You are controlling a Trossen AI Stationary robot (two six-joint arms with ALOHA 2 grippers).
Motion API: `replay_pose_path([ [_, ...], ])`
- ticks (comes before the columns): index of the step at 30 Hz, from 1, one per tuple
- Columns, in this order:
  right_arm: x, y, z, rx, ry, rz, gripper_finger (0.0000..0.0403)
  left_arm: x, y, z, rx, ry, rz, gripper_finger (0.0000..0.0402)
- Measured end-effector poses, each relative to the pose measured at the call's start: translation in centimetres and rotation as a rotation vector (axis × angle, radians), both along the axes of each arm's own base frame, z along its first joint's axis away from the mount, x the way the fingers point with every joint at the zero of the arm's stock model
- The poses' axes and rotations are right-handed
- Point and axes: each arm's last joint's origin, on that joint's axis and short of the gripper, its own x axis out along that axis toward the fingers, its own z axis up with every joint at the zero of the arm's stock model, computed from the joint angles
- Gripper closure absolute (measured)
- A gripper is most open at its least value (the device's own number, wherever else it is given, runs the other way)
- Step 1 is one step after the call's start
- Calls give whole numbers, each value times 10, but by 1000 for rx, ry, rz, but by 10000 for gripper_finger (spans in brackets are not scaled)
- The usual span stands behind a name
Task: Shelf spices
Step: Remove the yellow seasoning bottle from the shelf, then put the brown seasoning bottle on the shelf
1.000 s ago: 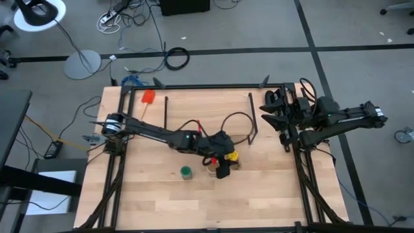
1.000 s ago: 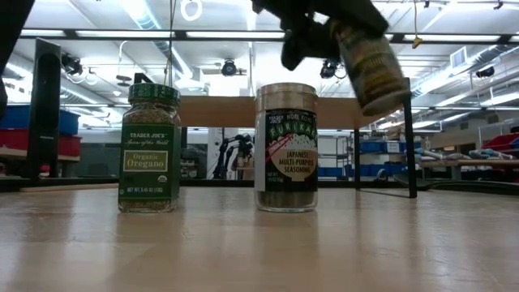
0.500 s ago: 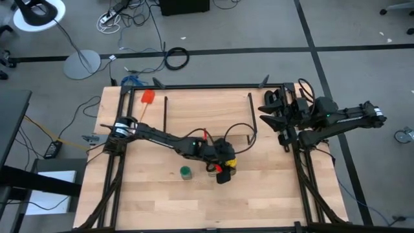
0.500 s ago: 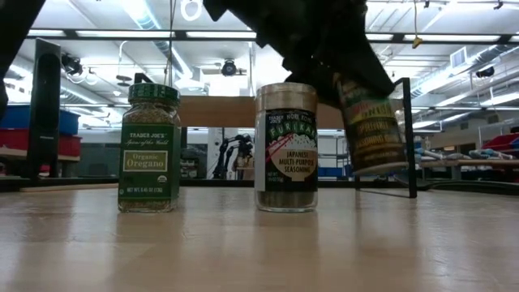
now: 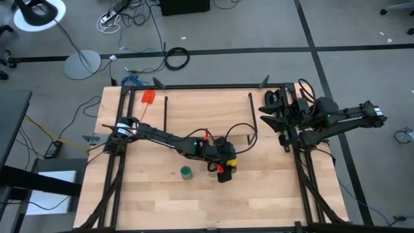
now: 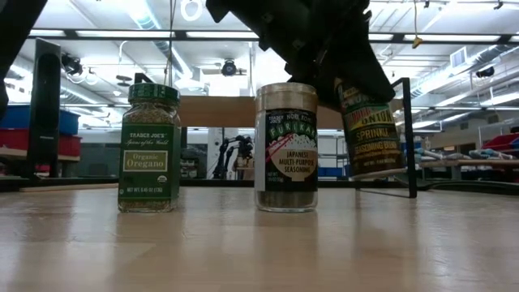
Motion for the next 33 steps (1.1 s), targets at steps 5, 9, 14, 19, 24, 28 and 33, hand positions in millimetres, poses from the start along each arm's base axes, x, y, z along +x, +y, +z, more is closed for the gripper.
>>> replay_pose_path([
  [5, 0, 0, 0, 0, 0, 0, 266, 0, 0, 1, -1, -9, 0, 78],
  [9, 0, 0, 0, 0, -1, 1, 266, 0, 0, 1, -3, -11, 2, 67],
  [14, 0, 1, 0, -14, -3, 28, 266, -5, 1, 20, -7, -47, 1, 64],
  [19, -1, 4, 1, -61, -17, 123, 266, -23, 5, 69, 54, -165, 5, 63],
  [24, 0, 9, 0, -87, -18, 184, 266, -61, 15, 131, 162, -264, 36, 64],
  [28, 8, 17, -7, -124, 38, 214, 266, -106, 23, 175, 251, -291, 92, 71],
  [33, 33, 29, -23, -231, 107, 210, 266, -156, 26, 205, 325, -271, 170, 82],
])
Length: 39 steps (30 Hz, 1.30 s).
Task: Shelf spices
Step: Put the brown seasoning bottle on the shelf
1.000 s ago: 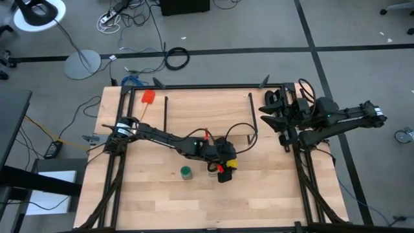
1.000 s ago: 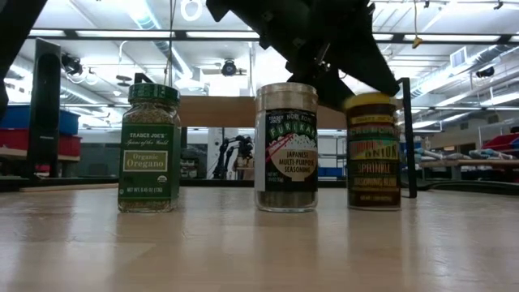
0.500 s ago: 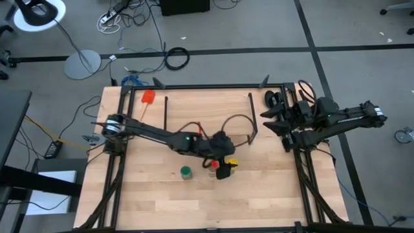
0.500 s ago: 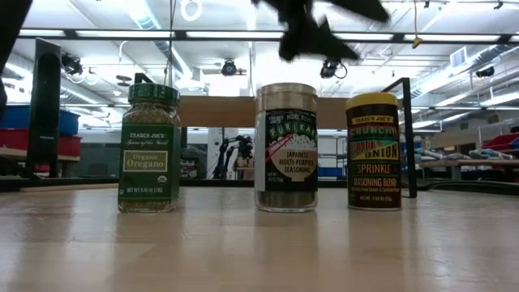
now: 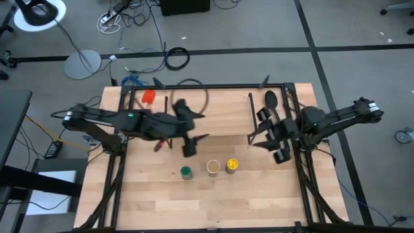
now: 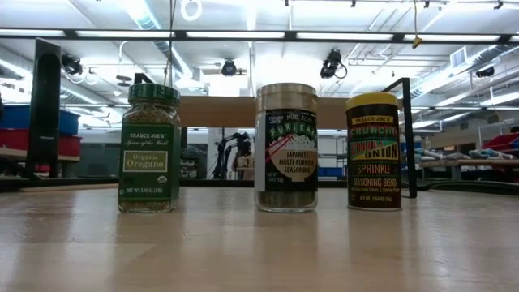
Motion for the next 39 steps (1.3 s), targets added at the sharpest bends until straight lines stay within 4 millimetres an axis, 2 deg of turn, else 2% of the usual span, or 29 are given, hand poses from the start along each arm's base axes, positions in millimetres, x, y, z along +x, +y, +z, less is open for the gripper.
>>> replay_pose_path([
  [5, 28, 8, -13, -171, -61, -57, 266, -29, -6, 3, -3, 73, 51, 89],
  [10, 52, 12, -29, -169, -37, -127, 266, -44, -20, -10, -40, 189, 78, 93],
  [13, 58, 12, -36, -150, 1, -182, 266, -48, -29, -23, -54, 217, 109, 94],
  [19, 61, 17, -32, -51, 74, -188, 253, -57, -47, -67, -90, 243, 186, 94],
  [23, 59, 31, -43, -64, 192, -250, 222, -68, -53, -108, -83, 221, 321, 94],
  [25, 57, 37, -48, -71, 233, -295, 199, -75, -53, -121, -88, 187, 377, 94],
  [29, 52, 48, -53, -29, 294, -308, 150, -88, -51, -133, -156, 146, 419, 94],
  [32, 49, 55, -58, 22, 348, -315, 123, -95, -59, -139, -209, 59, 396, 94],
  [35, 49, 60, -68, 63, 432, -312, 117, -97, -70, -146, -239, -38, 358, 94],
  [39, 56, 67, -86, 74, 526, -323, 120, -104, -83, -160, -263, -64, 296, 94],
])
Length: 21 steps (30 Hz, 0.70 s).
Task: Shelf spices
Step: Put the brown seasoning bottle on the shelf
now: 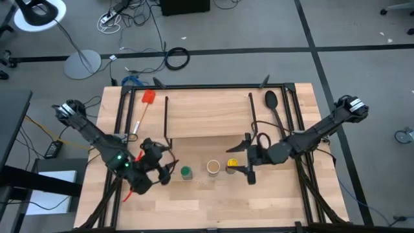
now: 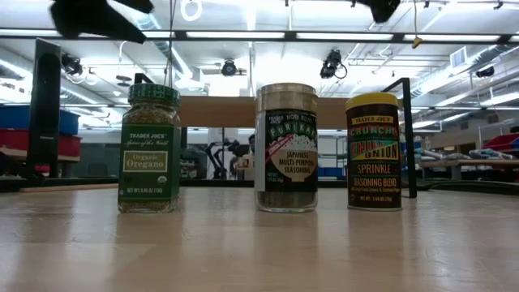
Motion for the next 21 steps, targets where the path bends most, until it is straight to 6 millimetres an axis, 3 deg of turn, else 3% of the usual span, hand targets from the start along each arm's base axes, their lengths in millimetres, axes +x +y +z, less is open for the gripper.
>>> replay_pose_path([
  [4, 12, 6, -18, -23, 80, -6, 120, -6, -7, -15, -17, -43, -30, 94],
  [11, 48, 19, -31, -147, 310, -29, 120, -13, -20, -35, -3, -102, -142, 94],
  [16, 69, 24, -33, -184, 407, -46, 120, -20, -20, -54, -30, -163, -180, 94],
  [21, 75, 21, -32, -141, 470, -72, 121, -28, -20, -67, -68, -248, -227, 94],
])
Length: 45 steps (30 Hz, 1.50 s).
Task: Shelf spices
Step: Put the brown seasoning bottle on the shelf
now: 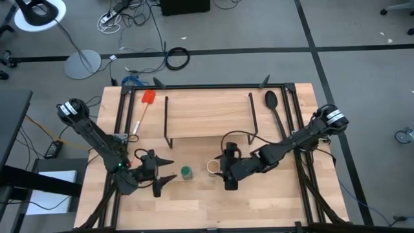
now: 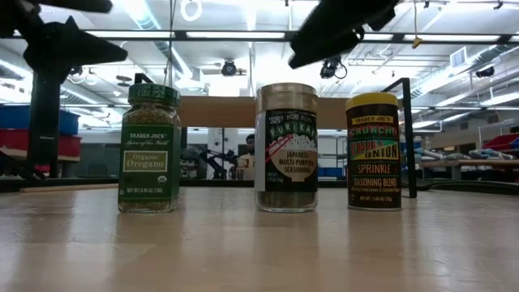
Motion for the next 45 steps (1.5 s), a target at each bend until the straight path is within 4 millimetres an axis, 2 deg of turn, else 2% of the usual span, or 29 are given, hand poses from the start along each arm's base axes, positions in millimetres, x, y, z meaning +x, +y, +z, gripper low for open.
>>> replay_pose_path([
  [4, 0, -5, -3, 106, 39, -39, 121, -7, -1, -5, -1, -64, -68, 94],
  [11, 3, -11, -4, 161, 37, -86, 120, -13, -1, -8, 6, -108, -134, 94],
  [18, 6, -16, -3, 203, 44, -79, 99, -16, -6, -6, 2, -120, -208, 94],
  [25, 7, -18, -3, 203, 50, -61, 92, -11, -13, -6, 45, -180, -261, 94],
  [37, 7, -18, -3, 179, 59, -39, 92, -3, -11, -14, 32, -164, -244, 94],
  [42, 8, -16, 23, -27, 72, -13, 94, -3, -10, -13, 34, -165, -225, 94],
  [45, 11, -15, 38, -34, 55, 6, 94, -3, -10, -13, 31, -165, -223, 94],
])
